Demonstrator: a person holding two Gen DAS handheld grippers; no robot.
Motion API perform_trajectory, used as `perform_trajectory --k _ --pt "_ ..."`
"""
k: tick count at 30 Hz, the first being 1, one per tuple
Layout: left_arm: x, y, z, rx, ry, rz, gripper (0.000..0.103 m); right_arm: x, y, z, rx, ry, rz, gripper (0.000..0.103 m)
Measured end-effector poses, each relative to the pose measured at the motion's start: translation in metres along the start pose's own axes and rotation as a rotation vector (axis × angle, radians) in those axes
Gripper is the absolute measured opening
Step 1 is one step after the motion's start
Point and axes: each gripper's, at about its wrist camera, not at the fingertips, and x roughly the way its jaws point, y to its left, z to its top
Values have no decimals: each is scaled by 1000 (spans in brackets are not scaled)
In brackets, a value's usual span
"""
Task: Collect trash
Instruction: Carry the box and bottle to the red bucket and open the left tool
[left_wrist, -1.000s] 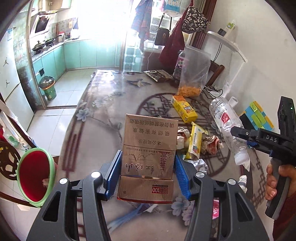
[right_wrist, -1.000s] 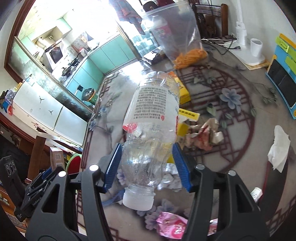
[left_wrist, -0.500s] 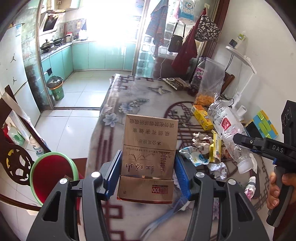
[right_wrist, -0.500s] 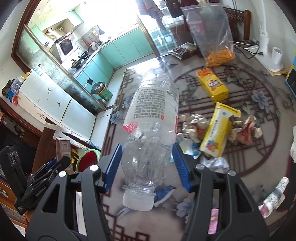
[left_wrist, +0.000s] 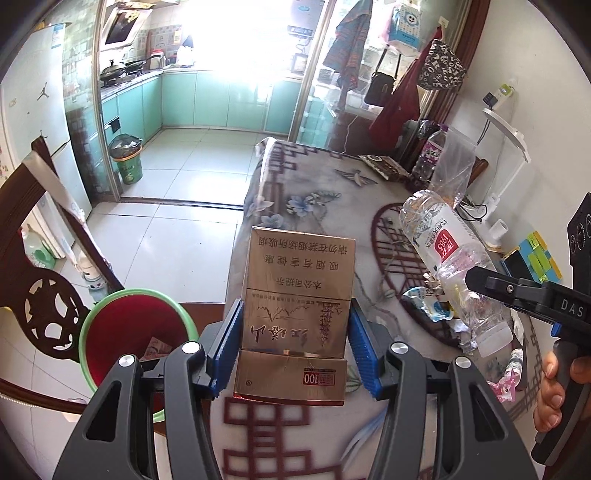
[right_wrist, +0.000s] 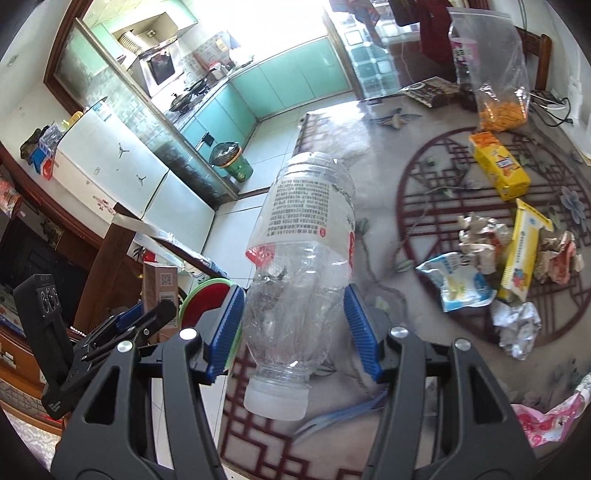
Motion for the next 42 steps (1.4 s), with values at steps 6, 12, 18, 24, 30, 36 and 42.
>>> perform_trajectory --k 6,12,18,24,30,36,42 --pt "-1 32 -5 -34 10 26 52 23 29 -4 -30 39 33 55" --pt "-4 79 -10 -101 16 109 52 46 59 -10 -87 94 73 55" --pt "-6 132 -16 -177 20 199 52 72 89 -10 -144 143 114 54" --pt "-2 167 -21 -216 36 260 52 110 125 -14 -210 221 159 54" --pt "2 196 -23 -246 45 306 52 140 160 -17 -271 282 187 54" --pt "4 210 -21 -252 42 322 52 154 189 -19 -350 297 197 54" --pt "2 213 -16 -256 5 369 87 154 207 -13 -392 249 192 61"
